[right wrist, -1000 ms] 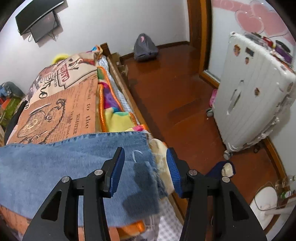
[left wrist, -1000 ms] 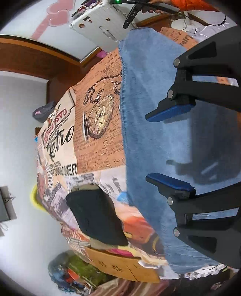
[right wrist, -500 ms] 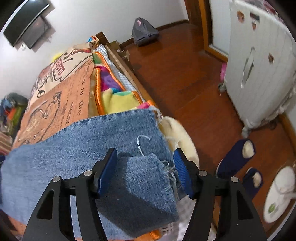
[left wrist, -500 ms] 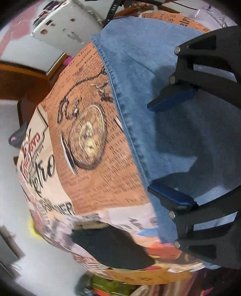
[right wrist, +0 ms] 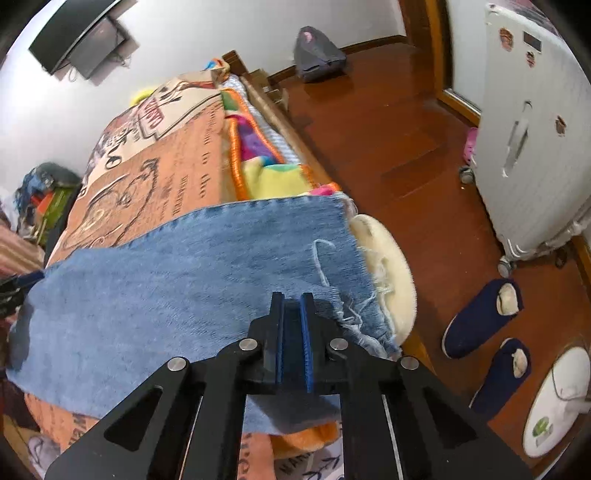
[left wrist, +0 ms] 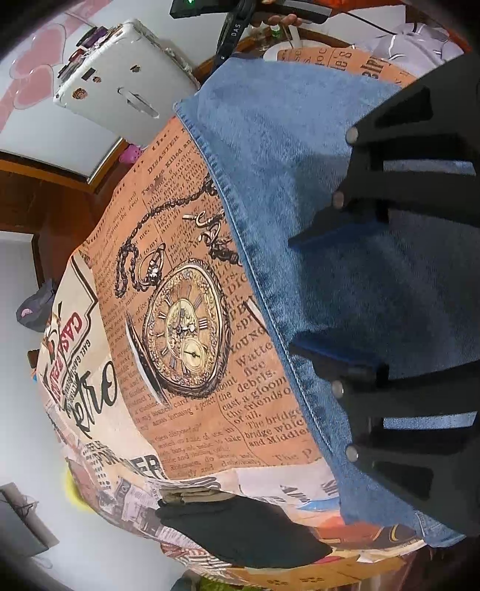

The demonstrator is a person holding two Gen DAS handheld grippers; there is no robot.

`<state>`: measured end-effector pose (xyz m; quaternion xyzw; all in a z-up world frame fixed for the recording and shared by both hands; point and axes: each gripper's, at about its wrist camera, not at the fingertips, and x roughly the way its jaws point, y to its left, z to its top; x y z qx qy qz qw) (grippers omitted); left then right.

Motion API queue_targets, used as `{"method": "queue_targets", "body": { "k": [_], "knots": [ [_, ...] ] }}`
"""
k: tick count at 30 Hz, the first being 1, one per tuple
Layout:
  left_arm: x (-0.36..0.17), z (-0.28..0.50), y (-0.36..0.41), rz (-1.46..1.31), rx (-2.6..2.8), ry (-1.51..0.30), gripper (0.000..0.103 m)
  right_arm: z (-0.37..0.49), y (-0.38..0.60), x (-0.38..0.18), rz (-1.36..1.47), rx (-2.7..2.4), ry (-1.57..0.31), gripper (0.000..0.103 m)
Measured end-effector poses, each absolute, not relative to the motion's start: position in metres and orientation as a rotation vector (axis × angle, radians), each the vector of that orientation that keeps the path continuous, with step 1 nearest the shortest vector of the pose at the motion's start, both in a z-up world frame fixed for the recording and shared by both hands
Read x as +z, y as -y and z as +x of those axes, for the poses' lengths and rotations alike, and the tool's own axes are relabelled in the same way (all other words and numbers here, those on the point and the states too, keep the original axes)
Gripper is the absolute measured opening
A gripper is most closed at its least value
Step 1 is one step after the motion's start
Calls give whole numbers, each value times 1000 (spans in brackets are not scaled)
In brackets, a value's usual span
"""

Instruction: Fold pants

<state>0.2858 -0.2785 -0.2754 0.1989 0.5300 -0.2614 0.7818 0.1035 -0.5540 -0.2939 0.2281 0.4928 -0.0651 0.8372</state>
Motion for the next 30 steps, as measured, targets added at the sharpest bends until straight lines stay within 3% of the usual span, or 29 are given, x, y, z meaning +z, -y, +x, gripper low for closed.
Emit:
{"method": "queue_targets", "body": {
  "k": [1,4,8,9,11,16,30],
  "knots": [
    [-275,285,280,428,-570,-1142,30,104,552,-293,469,-139,-1042,7],
    [-275,280,287,437,-572,-1138,17,107,551,-288,453,-140,-1033,7],
    [-275,279,292,468,-583,-1144,15,115,550,-280,408,-147,-1032,12],
    [-275,280,293,472,-597,-1152,15,117,550,-279,399,-149,-1036,16],
    [-276,283,296,506,-616,-1168,17,117,547,-276,384,-157,-1028,35],
    [-276,292,299,565,-650,-1225,34,122,535,-263,347,-130,-1000,42],
    [-279,303,301,595,-801,-1309,42,149,489,-263,333,22,-999,56]
  ]
}}
